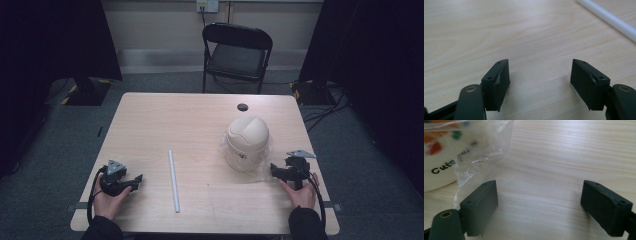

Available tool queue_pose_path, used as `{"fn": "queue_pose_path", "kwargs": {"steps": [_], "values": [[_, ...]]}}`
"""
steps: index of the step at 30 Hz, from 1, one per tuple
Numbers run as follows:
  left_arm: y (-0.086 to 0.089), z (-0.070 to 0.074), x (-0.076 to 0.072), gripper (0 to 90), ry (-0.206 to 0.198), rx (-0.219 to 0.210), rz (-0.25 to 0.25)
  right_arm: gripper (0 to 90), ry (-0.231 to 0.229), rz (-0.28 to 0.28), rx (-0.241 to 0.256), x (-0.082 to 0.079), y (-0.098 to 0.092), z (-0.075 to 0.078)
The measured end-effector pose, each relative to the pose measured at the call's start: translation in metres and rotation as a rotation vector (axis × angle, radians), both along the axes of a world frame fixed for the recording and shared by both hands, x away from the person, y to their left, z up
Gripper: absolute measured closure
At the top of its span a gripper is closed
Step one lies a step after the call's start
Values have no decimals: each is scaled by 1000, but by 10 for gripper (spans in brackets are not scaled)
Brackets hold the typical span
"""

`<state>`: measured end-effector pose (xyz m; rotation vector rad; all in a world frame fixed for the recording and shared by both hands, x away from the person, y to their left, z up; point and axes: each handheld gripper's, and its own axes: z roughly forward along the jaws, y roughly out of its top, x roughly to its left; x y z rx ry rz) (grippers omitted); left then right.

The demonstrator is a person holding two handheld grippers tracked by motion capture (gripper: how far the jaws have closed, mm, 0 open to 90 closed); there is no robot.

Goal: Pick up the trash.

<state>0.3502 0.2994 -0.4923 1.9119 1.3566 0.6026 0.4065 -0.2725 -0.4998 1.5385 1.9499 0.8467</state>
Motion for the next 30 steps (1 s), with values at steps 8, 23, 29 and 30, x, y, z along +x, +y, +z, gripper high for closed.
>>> {"fn": "queue_pose_path", "kwargs": {"steps": [8, 23, 29, 30], "values": [[-3, 33, -4, 325, -134, -101, -97, 135, 0, 1, -1, 0, 0, 0], [-30, 94, 16, 307, -263, -172, -240, 141, 2, 32, 0, -5, -8, 0], [-52, 108, 25, 307, -289, -196, -305, 140, 3, 38, 1, -9, -13, 0], [-56, 111, 27, 308, -293, -205, -316, 141, 2, 41, 0, -9, -13, 0]]}}
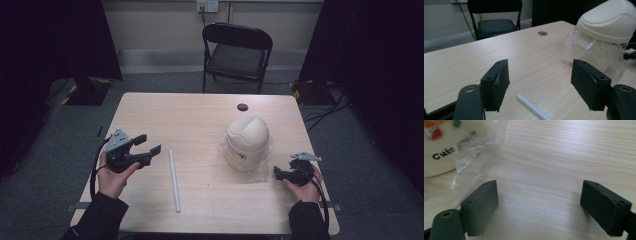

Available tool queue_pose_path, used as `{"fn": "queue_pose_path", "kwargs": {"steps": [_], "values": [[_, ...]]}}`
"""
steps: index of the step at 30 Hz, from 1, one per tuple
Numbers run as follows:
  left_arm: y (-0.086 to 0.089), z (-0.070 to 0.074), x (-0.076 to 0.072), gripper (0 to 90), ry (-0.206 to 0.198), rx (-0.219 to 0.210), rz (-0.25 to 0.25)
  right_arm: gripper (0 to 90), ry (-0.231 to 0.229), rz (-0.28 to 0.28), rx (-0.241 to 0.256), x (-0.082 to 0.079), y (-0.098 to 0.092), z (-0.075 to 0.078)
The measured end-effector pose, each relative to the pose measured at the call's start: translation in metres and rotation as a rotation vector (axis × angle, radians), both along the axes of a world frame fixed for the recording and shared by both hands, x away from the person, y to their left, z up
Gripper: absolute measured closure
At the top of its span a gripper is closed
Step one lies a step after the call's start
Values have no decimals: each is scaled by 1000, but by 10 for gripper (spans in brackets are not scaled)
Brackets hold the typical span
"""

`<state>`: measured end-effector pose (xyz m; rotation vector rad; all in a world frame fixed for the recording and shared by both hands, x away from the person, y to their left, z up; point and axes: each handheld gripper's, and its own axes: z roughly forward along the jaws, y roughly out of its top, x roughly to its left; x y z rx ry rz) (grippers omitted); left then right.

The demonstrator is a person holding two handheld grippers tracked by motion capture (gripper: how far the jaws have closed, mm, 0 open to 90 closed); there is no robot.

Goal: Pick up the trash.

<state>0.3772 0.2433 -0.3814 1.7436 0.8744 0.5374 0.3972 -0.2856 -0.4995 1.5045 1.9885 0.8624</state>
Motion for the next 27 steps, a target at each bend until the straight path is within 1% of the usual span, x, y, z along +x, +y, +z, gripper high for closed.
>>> {"fn": "queue_pose_path", "kwargs": {"steps": [1, 2, 7, 9, 12, 15, 17, 19, 23, 25, 27], "values": [[-4, 2, 2, 309, -5, -10, -13, 140, 0, 0, 0, 0, 0, 0], [-8, 5, 3, 309, -10, -6, -27, 140, 2, -1, 1, 0, 0, 0], [-30, 20, 12, 311, -44, -16, -87, 140, 1, 0, 1, 0, 0, 0], [-39, 25, 15, 309, -49, -24, -110, 139, 0, -1, 1, 0, 0, 0], [-52, 30, 19, 303, -59, -22, -149, 139, 0, 0, 1, 0, 0, 0], [-68, 32, 22, 299, -62, -20, -188, 139, 0, -1, 1, 0, 0, 0], [-78, 33, 26, 294, -60, -18, -218, 139, 0, -1, 1, 0, 0, 0], [-87, 33, 30, 292, -52, -25, -247, 139, 0, -1, 1, 0, 0, 0], [-106, 32, 36, 286, -56, -16, -306, 139, 0, -1, 1, 0, 0, 0], [-115, 31, 38, 285, -57, -18, -330, 139, 0, -1, 1, 0, 0, 0], [-122, 30, 41, 284, -49, -21, -349, 139, 0, -1, 1, 0, 0, 0]]}}
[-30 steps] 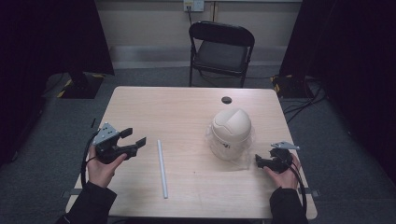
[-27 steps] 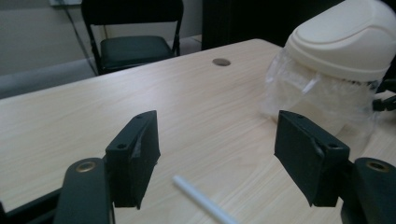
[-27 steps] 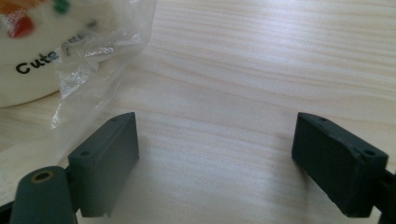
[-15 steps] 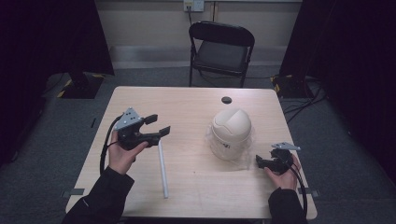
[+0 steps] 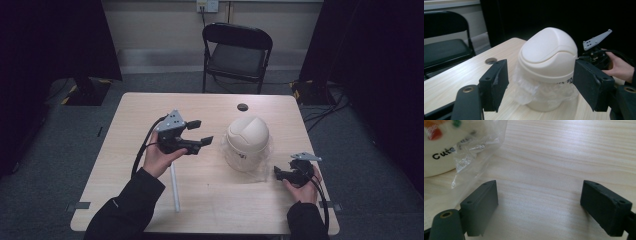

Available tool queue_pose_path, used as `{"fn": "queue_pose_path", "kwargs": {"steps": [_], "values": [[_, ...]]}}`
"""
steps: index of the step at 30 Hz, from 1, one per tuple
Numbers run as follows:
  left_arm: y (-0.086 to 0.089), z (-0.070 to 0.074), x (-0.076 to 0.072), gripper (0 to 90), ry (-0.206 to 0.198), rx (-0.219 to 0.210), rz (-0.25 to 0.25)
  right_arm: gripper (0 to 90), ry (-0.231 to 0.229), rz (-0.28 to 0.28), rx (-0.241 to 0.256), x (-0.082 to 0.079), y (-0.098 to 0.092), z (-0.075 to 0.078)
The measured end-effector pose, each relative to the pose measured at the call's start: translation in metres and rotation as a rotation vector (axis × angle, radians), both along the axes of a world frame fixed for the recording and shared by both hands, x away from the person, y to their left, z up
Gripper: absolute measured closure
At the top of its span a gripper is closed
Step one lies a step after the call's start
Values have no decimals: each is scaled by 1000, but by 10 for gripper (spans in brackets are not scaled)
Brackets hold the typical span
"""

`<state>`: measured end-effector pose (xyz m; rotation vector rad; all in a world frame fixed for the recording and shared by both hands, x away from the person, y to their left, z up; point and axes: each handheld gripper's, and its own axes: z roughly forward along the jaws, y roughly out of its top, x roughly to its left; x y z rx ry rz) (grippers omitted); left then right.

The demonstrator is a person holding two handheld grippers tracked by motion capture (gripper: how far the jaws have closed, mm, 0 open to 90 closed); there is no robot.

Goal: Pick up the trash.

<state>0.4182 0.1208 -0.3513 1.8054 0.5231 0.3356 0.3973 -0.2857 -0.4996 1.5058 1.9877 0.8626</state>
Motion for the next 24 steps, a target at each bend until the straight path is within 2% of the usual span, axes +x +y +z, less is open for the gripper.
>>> {"fn": "queue_pose_path", "kwargs": {"steps": [6, 15, 24], "values": [[-23, -5, 10, 280, 18, 13, -43, 139, 0, 0, 0, 0, 0, 0], [-56, -16, 26, 281, 42, 38, -77, 138, 0, 0, 0, 0, 0, 0], [-72, -22, 33, 284, 35, 39, -120, 139, 0, 0, 0, 0, 0, 0]]}}
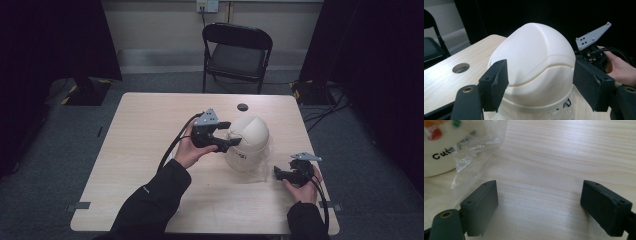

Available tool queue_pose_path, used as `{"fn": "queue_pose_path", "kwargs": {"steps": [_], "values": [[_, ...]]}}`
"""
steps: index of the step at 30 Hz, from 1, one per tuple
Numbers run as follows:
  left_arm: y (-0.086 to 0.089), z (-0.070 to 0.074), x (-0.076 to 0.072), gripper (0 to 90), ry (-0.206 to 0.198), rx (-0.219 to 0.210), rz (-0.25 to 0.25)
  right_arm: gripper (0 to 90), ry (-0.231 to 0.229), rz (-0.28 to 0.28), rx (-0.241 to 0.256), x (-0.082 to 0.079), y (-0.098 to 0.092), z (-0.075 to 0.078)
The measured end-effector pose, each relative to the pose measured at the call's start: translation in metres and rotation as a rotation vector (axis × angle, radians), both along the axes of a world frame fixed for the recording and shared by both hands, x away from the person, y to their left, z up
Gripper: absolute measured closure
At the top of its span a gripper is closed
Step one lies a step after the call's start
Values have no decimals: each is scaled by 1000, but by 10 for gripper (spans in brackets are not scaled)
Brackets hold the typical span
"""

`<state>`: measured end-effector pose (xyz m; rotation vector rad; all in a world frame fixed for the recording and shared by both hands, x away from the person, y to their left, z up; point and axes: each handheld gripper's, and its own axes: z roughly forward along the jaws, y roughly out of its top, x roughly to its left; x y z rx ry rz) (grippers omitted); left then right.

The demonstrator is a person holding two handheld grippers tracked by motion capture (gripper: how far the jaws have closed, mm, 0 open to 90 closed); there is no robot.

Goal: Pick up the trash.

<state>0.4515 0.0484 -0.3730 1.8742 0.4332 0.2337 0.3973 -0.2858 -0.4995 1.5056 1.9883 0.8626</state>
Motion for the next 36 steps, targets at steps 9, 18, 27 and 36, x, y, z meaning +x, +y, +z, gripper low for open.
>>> {"fn": "queue_pose_path", "kwargs": {"steps": [9, 18, 27, 36], "values": [[-13, -11, 4, 281, 19, 40, -33, 138, 0, 0, 0, 0, 0, 0], [-21, -16, 10, 229, 42, 27, -58, 139, 0, 0, 0, 0, 0, 0], [-28, -16, 16, 204, 95, 21, -81, 138, 0, 0, 0, 0, 0, 0], [-3, -2, 9, 283, 83, -29, -19, 138, 0, 0, 0, 0, 0, 0]]}}
